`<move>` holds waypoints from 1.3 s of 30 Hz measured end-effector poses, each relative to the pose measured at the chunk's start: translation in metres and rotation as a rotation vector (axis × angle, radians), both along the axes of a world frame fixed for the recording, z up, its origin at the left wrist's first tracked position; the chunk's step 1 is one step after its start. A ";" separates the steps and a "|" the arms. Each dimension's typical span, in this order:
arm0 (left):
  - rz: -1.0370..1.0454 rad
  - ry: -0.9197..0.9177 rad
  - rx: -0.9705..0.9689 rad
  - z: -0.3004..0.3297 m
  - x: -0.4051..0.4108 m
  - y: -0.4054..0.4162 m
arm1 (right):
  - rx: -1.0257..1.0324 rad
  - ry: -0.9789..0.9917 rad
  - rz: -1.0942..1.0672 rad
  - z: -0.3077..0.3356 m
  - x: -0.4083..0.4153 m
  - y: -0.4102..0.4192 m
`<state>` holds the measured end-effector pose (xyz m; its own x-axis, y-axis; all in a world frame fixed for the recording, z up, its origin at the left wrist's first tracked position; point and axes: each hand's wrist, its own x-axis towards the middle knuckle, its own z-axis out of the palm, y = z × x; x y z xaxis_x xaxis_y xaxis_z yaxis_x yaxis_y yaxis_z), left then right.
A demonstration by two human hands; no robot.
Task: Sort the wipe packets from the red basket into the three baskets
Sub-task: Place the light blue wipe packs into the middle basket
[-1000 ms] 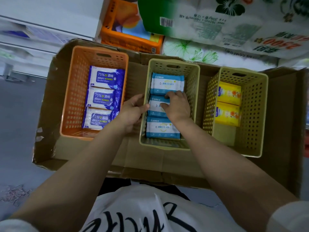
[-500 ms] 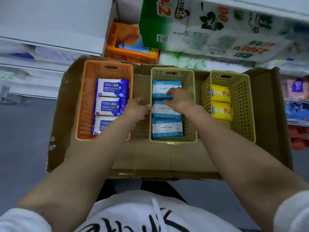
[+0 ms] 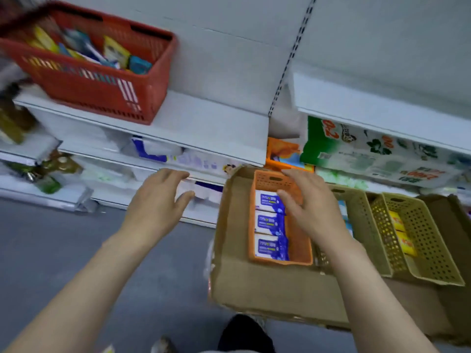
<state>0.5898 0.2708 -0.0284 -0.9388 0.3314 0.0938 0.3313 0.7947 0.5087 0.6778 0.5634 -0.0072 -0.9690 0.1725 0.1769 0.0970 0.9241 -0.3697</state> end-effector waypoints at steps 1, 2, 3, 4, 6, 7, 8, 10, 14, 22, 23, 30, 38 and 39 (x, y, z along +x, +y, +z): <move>0.012 0.034 -0.021 0.007 -0.008 -0.025 | -0.011 0.027 0.014 0.000 -0.012 -0.021; 0.024 0.062 -0.034 0.013 -0.018 -0.048 | -0.027 0.042 0.026 0.001 -0.026 -0.042; 0.033 0.082 -0.045 0.018 -0.028 -0.068 | -0.045 0.055 0.040 0.003 -0.041 -0.063; 0.035 0.098 -0.050 0.022 -0.040 -0.085 | -0.062 0.065 0.053 0.003 -0.056 -0.081; 0.033 0.127 -0.069 0.026 -0.066 -0.114 | -0.090 0.092 0.072 0.004 -0.088 -0.112; 0.034 0.138 -0.080 0.027 -0.080 -0.126 | -0.102 0.101 0.083 0.005 -0.105 -0.126; 0.035 0.153 -0.089 0.027 -0.095 -0.138 | -0.115 0.106 0.092 0.005 -0.123 -0.138; 0.036 0.167 -0.102 0.026 -0.127 -0.158 | -0.130 0.096 0.104 0.003 -0.161 -0.160; 0.040 0.176 -0.116 0.027 -0.204 -0.191 | -0.165 0.079 0.126 0.001 -0.247 -0.198; 0.039 0.207 -0.058 0.062 -0.398 -0.204 | -0.203 0.146 0.155 0.035 -0.443 -0.228; 0.022 0.210 -0.041 0.063 -0.418 -0.205 | -0.189 0.137 0.163 0.039 -0.461 -0.230; -0.029 0.134 -0.045 0.045 -0.518 -0.227 | -0.155 0.014 0.126 0.038 -0.539 -0.239; -0.202 -0.125 -0.139 0.022 -0.595 -0.221 | -0.105 -0.500 0.133 0.011 -0.595 -0.280; -0.234 -0.149 -0.142 0.020 -0.603 -0.221 | -0.137 -0.573 0.146 0.006 -0.603 -0.289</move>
